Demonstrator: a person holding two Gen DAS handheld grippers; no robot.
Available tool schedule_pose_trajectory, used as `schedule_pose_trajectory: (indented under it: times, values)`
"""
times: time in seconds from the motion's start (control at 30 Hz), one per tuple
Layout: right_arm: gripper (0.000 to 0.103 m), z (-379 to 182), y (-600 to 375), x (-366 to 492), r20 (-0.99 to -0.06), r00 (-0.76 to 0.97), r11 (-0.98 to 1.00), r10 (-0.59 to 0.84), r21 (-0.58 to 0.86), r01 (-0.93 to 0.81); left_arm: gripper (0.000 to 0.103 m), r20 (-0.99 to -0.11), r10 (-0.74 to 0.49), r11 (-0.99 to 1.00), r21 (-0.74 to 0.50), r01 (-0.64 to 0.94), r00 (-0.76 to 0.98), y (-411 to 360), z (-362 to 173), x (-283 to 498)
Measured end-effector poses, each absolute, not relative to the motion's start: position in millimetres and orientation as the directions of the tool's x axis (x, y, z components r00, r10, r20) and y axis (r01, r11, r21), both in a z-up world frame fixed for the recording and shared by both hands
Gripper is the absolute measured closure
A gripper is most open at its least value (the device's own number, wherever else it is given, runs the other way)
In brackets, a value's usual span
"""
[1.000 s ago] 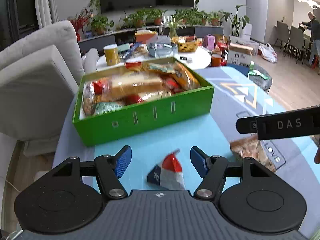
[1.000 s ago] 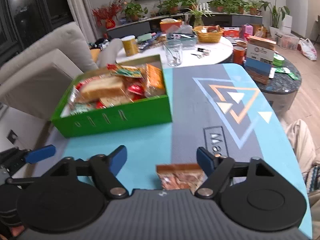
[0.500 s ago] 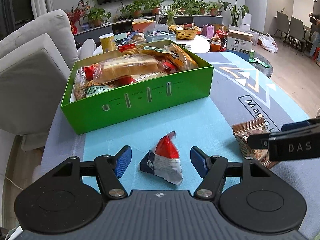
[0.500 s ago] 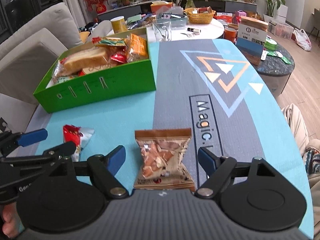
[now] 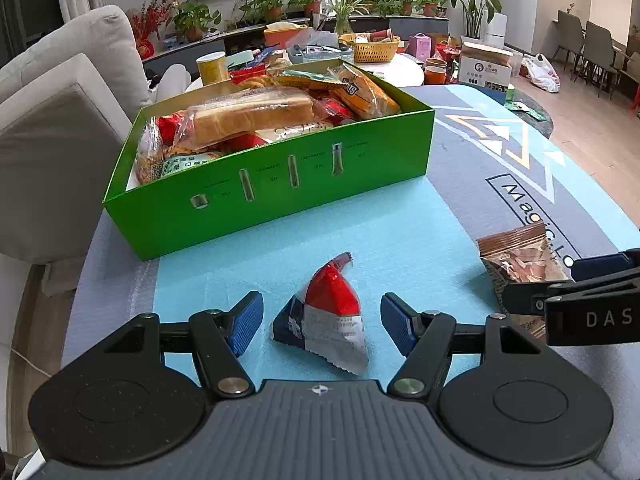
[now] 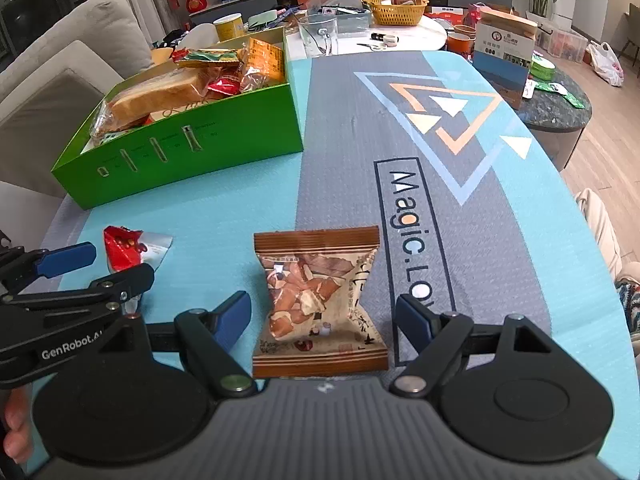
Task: Organize snacks
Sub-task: 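Grasp the brown nut bag with the right gripper while the left grasps the red-white snack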
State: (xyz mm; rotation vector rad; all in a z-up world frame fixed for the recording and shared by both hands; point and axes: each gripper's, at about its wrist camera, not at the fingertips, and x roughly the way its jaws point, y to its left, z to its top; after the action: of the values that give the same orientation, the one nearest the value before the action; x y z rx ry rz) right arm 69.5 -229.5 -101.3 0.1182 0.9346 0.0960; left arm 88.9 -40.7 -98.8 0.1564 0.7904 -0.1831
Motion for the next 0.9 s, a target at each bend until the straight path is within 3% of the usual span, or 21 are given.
schedule_pose_trajectory:
  times: [0.5,0.6,0.9]
  values:
    - [0.039,-109.0,-227.1,72.8,-0.796,0.595,0.993,0.11,0.112,-0.034,0.042,-0.738,-0.094,0.971,0.08,0.225,0.669,-45.0,-112.4,96.5]
    - [0.039,-107.7,-224.8,71.1,-0.792,0.6,0.994,0.108,0.1,-0.047,0.056,-0.738,-0.101,0.977,0.055,0.208,0.667,-41.2,-112.7,97.5]
    - [0.039,-97.0,-227.3,68.3,-0.772,0.617,0.986,0.153,0.165,-0.039,0.062,-0.725,-0.124,0.979,0.022,0.202,0.677,-34.7,-105.9,91.6]
